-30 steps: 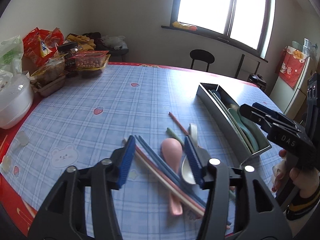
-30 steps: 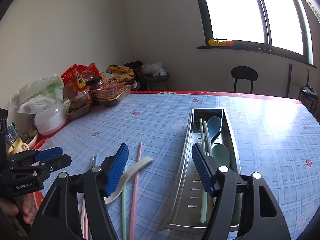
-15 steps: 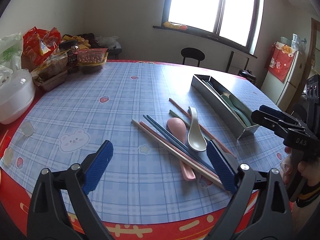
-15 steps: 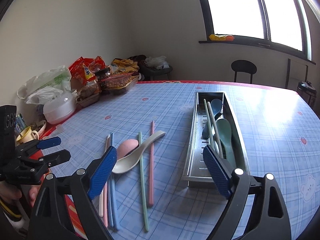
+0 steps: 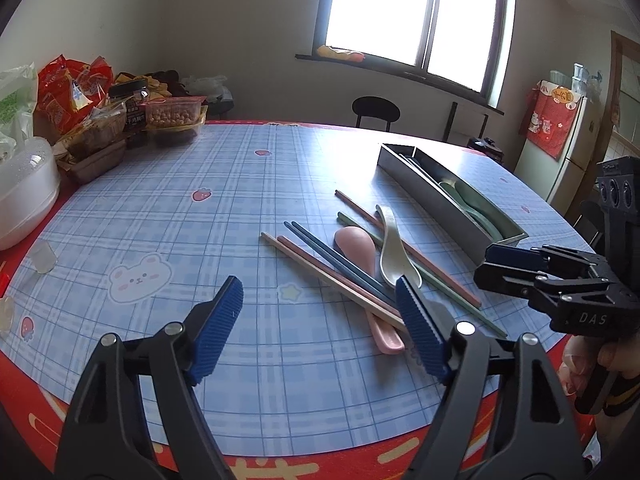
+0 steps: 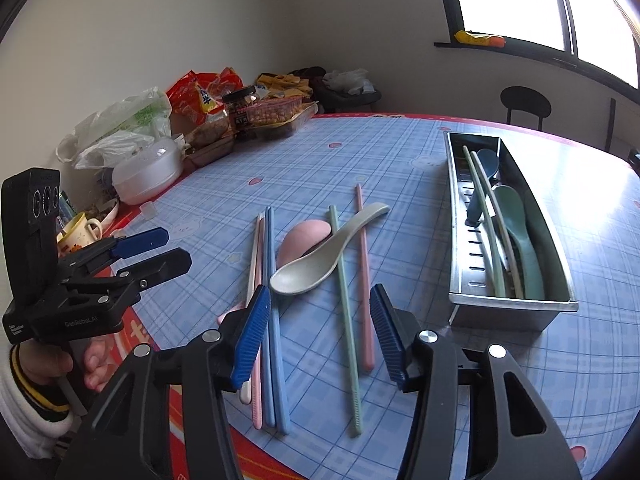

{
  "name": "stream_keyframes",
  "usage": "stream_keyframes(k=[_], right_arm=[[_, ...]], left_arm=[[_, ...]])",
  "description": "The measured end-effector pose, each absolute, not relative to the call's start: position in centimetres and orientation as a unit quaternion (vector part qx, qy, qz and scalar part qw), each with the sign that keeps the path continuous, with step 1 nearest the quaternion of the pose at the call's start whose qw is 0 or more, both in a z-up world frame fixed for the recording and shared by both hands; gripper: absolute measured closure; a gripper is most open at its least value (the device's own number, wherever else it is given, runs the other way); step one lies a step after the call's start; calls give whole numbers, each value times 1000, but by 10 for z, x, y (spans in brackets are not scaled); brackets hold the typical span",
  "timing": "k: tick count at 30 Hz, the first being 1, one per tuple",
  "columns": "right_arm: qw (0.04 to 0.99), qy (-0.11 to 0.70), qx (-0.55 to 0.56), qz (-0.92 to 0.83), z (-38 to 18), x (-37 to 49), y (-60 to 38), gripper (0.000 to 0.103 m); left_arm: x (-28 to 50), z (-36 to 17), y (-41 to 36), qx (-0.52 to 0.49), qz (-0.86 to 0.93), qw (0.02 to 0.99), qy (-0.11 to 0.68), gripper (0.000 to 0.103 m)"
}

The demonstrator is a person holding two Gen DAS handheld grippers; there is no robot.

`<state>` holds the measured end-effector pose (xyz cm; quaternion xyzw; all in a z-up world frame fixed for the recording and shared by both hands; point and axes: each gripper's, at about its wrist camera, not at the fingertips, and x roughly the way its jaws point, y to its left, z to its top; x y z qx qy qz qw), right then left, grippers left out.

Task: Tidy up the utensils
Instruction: 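Move both open tools back over the remaining utensil pile, then close the right tool on the green chopstick in the pile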

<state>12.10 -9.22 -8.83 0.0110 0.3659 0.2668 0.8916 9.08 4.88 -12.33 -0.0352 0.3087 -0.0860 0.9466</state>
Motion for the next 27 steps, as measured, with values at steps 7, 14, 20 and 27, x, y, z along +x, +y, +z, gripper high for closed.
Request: stream_keyframes(k=[7,14,20,27], right_arm=[[886,377,-21,269,-98,119,-81,44],[890,382,-17,250,-100,121,-88,43],[879,400,-27,257,-106,126,-83,85],[867,426,-43,252,-114,142,-75,86]], left_arm=[[94,-125,51,-38,-67,946,316,8],[95,-128,54,-42,-51,943,326,6],[97,-131,53,-39,-54,941,333,6],[99,-133,59,-60,-79,936,338,6]])
